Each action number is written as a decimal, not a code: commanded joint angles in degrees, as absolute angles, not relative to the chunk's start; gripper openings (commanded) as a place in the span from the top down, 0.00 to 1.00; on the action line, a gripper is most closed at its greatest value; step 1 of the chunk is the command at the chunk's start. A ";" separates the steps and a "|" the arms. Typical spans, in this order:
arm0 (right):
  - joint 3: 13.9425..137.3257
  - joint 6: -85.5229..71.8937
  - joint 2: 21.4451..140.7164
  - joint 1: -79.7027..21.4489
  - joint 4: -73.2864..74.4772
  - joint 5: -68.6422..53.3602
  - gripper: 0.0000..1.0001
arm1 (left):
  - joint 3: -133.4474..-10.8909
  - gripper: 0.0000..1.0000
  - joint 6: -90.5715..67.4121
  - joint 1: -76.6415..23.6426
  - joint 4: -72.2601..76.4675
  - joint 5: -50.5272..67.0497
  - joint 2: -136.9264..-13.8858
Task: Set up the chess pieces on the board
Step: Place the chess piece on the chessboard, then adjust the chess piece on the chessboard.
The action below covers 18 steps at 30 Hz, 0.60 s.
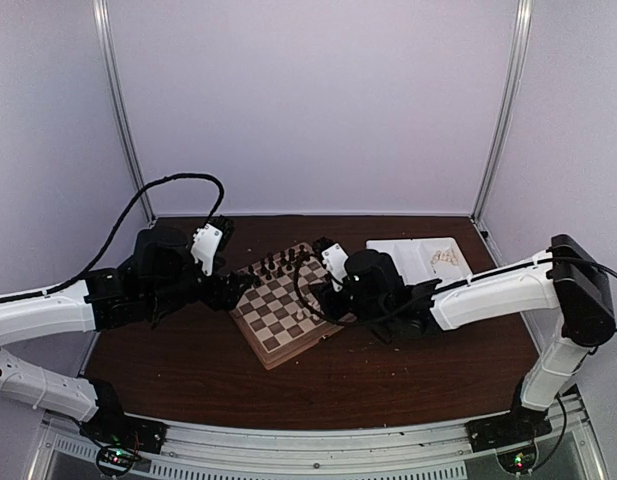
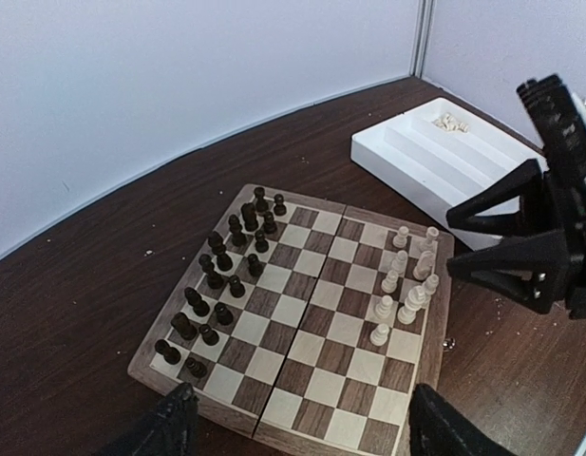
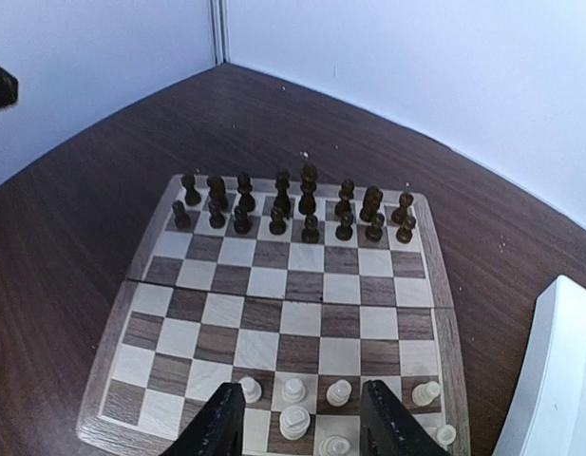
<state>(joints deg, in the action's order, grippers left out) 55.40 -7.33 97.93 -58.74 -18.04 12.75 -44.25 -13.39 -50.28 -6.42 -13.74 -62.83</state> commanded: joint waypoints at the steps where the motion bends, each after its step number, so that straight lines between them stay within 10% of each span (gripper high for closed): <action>1: 61.13 -8.20 94.15 -58.56 -3.95 10.16 0.57 | -45.15 0.23 -13.18 -49.91 -6.21 -12.71 -62.83; 18: 81.94 -25.69 100.33 -54.49 32.65 2.72 0.57 | -47.73 0.16 -19.94 -49.72 -11.32 -20.78 -62.77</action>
<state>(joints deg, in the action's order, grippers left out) 77.69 -20.71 97.03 -54.37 23.35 4.71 -44.64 -16.05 -50.26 -8.93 -16.53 -62.89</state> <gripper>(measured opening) 0.431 0.824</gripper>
